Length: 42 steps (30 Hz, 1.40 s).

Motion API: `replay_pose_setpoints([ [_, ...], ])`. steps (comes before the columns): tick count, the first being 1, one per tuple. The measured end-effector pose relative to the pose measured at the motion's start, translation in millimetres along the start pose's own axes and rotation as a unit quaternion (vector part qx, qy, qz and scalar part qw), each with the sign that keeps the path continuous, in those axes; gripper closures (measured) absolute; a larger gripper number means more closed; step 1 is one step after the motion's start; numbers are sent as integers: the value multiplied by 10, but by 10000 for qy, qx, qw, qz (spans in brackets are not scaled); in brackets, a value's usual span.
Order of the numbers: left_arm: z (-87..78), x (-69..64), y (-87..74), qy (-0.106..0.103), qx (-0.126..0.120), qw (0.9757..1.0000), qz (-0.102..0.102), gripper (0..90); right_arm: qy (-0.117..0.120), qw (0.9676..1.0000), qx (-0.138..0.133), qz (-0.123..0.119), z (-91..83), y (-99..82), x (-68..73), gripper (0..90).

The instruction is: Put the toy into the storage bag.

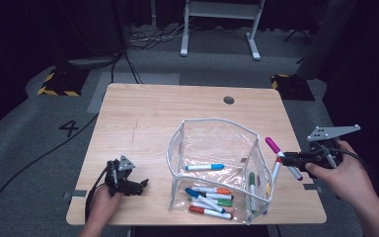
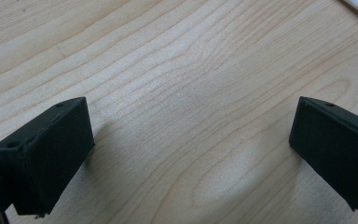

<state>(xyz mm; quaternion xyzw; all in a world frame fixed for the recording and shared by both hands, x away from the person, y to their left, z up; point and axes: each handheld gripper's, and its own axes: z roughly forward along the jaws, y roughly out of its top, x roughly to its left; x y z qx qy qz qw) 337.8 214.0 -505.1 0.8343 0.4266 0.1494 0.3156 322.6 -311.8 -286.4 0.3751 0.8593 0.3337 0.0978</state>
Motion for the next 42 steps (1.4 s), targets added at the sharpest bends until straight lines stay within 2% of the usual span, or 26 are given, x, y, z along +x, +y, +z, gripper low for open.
replay_pose_setpoints([
  [7,1,-2,-3,-1,-17,10000,-26,0,259,9979,14,-590,-51,313,293,769],
  [11,-3,-6,-6,4,-5,10000,-56,0,434,9952,153,-861,-21,465,464,769],
  [14,-3,-6,-6,4,-5,10000,-54,0,670,9919,265,-1045,48,582,573,769],
  [18,-3,-6,-6,3,-5,10000,-54,0,978,9858,456,-1289,180,711,687,769],
  [25,-3,-5,-6,3,-6,10000,-54,0,1275,9749,884,-1598,502,841,854,769],
  [30,-3,-6,-6,3,-6,10000,-55,0,1575,9641,1128,-1816,714,874,975,769],
  [34,-3,-4,-6,7,-5,10000,-42,0,1792,9565,1266,-1925,838,884,1067,769],
  [42,-3,-5,-6,3,-6,10000,-48,0,2008,9458,1644,-1952,1134,849,1121,769],
])
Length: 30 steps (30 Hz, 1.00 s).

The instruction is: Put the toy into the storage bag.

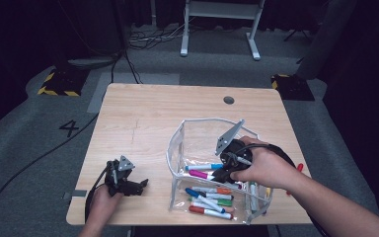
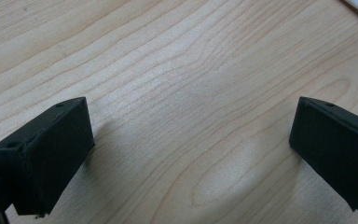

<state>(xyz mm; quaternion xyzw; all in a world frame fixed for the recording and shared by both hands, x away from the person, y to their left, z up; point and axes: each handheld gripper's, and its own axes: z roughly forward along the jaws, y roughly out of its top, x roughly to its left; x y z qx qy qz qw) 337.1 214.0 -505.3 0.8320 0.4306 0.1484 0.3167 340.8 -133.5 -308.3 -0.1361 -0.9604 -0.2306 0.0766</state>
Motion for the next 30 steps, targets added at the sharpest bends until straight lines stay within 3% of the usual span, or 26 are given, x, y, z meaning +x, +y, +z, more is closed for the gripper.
replay_pose_setpoints([
  [7,-1,2,1,7,2,10000,15,0,181,9996,199,84,269,26,-103,769],
  [18,0,0,0,1,0,10000,-1,0,282,9977,592,158,608,4,-253,769],
  [30,0,-1,0,0,0,10000,-6,0,341,9925,1145,255,908,-83,-378,769],
])
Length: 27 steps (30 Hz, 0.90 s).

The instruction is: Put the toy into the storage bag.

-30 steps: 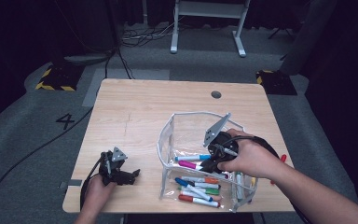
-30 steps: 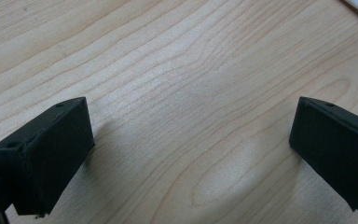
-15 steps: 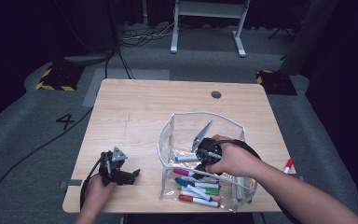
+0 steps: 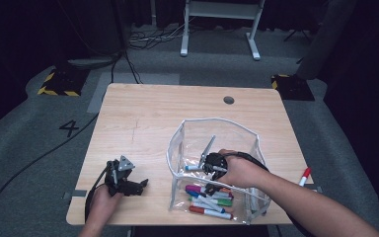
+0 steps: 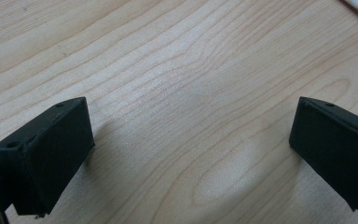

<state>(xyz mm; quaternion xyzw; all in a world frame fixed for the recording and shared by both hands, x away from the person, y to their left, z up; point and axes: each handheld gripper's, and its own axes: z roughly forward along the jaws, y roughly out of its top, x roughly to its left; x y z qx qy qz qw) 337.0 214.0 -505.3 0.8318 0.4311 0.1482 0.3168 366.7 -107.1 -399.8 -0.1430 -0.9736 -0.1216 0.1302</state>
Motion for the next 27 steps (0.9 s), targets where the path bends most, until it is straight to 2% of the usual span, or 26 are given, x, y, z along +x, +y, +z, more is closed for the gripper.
replay_pose_setpoints([
  [5,0,0,0,0,1,10000,4,0,60,9997,220,64,47,-34,-8,768],
  [8,0,0,0,0,0,10000,-1,0,58,9995,301,7,81,-46,-23,767],
  [10,0,0,0,0,0,10000,0,0,196,9992,328,93,100,-59,-36,730],
  [12,0,0,0,1,3,10000,4,0,84,9997,58,240,110,-81,-65,569],
  [15,0,0,0,1,1,10000,1,0,-216,9992,-215,272,14,-93,-97,529],
  [16,0,0,0,-1,2,10000,0,0,-335,9982,-400,280,-55,-97,-111,515],
  [18,0,0,0,0,1,10000,0,0,-564,9944,-816,355,-183,-102,-125,480],
  [21,0,0,0,0,0,10000,-1,0,-876,9875,-1268,345,-415,-116,-112,483],
  [25,0,0,0,0,1,10000,0,0,-1069,9785,-1714,419,-664,-151,-56,479],
  [27,0,0,0,0,1,10000,-1,0,-1162,9722,-1989,424,-817,-185,-7,481],
])
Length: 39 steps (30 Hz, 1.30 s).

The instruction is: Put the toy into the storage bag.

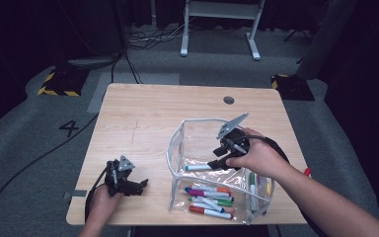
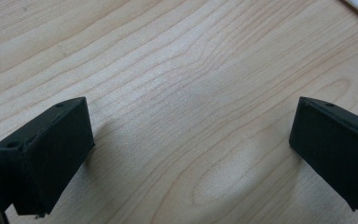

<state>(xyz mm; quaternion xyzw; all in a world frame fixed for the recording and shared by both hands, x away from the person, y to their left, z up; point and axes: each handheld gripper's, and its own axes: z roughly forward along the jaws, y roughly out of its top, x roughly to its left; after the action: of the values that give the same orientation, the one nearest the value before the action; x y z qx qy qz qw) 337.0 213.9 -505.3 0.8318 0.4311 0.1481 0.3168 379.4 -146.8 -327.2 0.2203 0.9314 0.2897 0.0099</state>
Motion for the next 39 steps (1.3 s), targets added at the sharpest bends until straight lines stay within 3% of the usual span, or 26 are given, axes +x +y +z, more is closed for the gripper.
replay_pose_setpoints([
  [6,0,0,0,2,-1,10000,0,0,-276,9974,-666,-9,-437,28,33,485],
  [11,0,0,0,0,-1,10000,1,0,-415,9952,-888,35,-745,-81,32,492],
  [17,0,0,0,1,-1,10000,0,0,-657,9917,-1047,358,-1039,-401,-63,498],
  [22,0,0,0,2,0,10000,5,0,-869,9862,-1221,704,-1254,-729,-179,496],
  [30,0,0,0,0,0,10000,0,0,-1352,9736,-1288,1315,-1433,-1292,-397,481],
  [34,0,-1,0,0,0,10000,0,0,-1665,9664,-1128,1599,-1393,-1600,-537,477],
  [39,0,-1,0,0,0,10000,0,0,-2034,9531,-785,2098,-1215,-2071,-755,467],
])
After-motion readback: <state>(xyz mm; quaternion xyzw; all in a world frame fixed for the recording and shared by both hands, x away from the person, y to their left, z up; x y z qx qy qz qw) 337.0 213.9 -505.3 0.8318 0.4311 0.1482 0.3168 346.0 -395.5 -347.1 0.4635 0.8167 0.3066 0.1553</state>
